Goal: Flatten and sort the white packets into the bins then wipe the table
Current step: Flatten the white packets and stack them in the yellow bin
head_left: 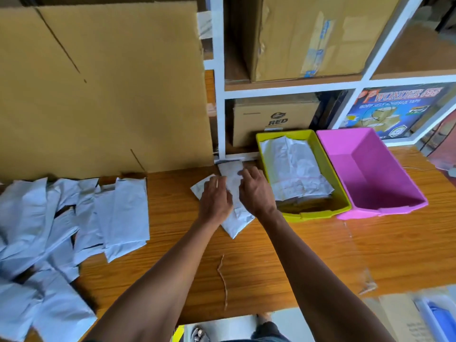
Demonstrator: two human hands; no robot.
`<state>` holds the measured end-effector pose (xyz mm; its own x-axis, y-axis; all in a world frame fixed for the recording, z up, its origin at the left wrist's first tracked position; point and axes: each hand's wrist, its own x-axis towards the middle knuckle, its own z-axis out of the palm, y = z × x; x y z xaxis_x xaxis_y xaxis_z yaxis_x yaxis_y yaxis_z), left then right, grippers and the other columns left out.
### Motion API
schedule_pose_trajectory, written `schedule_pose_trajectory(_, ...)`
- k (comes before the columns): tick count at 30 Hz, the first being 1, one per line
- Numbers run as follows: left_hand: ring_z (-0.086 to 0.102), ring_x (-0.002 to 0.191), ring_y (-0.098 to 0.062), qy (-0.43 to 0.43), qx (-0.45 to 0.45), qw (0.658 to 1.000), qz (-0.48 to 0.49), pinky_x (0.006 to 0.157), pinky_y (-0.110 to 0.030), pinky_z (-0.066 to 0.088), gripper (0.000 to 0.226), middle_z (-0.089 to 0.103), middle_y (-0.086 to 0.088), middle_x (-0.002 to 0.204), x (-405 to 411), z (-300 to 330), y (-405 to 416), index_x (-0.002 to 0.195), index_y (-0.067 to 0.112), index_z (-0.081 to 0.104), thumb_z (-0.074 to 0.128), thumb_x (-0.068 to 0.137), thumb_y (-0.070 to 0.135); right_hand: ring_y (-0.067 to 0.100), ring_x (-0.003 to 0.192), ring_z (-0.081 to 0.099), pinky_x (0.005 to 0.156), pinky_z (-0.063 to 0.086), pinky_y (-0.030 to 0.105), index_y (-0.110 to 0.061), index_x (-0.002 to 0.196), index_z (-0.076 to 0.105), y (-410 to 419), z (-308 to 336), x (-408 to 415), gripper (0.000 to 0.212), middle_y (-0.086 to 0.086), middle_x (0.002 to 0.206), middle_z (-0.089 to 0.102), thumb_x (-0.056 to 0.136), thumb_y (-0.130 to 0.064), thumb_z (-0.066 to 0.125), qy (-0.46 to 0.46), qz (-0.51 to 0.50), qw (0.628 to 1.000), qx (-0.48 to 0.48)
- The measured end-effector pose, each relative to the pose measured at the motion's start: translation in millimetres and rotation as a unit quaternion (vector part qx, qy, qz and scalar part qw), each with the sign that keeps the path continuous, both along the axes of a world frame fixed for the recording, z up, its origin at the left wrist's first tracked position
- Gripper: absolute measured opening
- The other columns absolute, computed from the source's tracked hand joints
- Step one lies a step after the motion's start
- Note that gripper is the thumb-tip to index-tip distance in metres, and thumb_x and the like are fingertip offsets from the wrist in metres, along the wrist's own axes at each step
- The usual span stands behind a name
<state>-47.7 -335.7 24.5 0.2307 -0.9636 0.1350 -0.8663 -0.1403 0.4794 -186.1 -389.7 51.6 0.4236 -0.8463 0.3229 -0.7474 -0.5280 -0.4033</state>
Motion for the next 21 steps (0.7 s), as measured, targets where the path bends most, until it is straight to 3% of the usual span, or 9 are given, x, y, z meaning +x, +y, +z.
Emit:
schedule_pose_trajectory(5, 0.039, 0.145, -0.032, -0.051, 0.110, 0.991, -0.061, 0.110, -0.043, 0.046, 0.064, 0.040, -0.011, 0.160, 26, -9, 26, 0.156, 0.014, 0.041, 0.063, 0.102, 0.039, 0.045, 0.110, 0.060, 0.080, 0.059, 0.051, -0.004, 0.123, 0.063, 33, -30, 16, 0.038, 0.021, 0.129, 0.059, 0.086, -0.001, 0.064, 0.065, -0.021, 0.995, 0.076)
schedule_pose_trajectory(9, 0.038, 0.147, -0.032, -0.084, 0.151, 0.982, -0.079, 0.108, -0.042, 0.048, 0.070, 0.036, -0.011, 0.163, 30, -16, 27, 0.157, 0.015, 0.039, 0.063, 0.101, 0.049, 0.043, 0.137, 0.044, 0.099, 0.049, 0.052, -0.008, 0.142, 0.050, 37, -43, 18, 0.042, 0.020, 0.154, 0.041, 0.101, -0.016, 0.054, 0.116, -0.051, 0.982, 0.142)
schedule_pose_trajectory(13, 0.037, 0.147, -0.033, -0.108, 0.174, 0.977, -0.059, 0.107, -0.044, 0.047, 0.074, 0.036, -0.013, 0.161, 27, -22, 16, 0.153, 0.016, 0.041, 0.065, 0.097, 0.058, 0.040, 0.146, 0.031, 0.110, 0.043, 0.053, -0.014, 0.154, 0.034, 26, -52, 21, 0.052, 0.018, 0.163, 0.025, 0.107, -0.031, 0.049, 0.147, -0.064, 0.972, 0.173)
schedule_pose_trajectory(15, 0.028, 0.153, -0.036, -0.111, 0.200, 0.972, -0.051, 0.114, -0.048, 0.042, 0.084, 0.026, -0.015, 0.167, 25, -27, 8, 0.158, 0.017, 0.034, 0.066, 0.095, 0.062, 0.040, 0.147, 0.027, 0.111, 0.042, 0.054, -0.017, 0.157, 0.026, 16, -57, 24, 0.059, 0.017, 0.165, 0.018, 0.107, -0.040, 0.049, 0.160, -0.075, 0.966, 0.187)
schedule_pose_trajectory(18, 0.001, 0.161, -0.039, -0.107, 0.267, 0.957, -0.050, 0.127, -0.055, 0.022, 0.103, -0.003, -0.012, 0.176, 24, -38, -3, 0.168, 0.021, 0.010, 0.063, 0.093, 0.069, 0.045, 0.147, 0.025, 0.113, 0.039, 0.057, -0.022, 0.161, 0.017, 4, -68, 29, 0.072, 0.019, 0.167, 0.012, 0.104, -0.051, 0.049, 0.183, -0.090, 0.958, 0.203)
schedule_pose_trajectory(21, -0.013, 0.161, -0.038, -0.086, 0.318, 0.942, -0.055, 0.128, -0.059, 0.008, 0.115, -0.019, -0.009, 0.174, 29, -53, -6, 0.168, 0.024, -0.006, 0.057, 0.089, 0.080, 0.052, 0.149, 0.021, 0.116, 0.032, 0.062, -0.023, 0.164, 0.014, -3, -81, 32, 0.081, 0.022, 0.168, 0.011, 0.101, -0.056, 0.052, 0.196, -0.095, 0.953, 0.212)
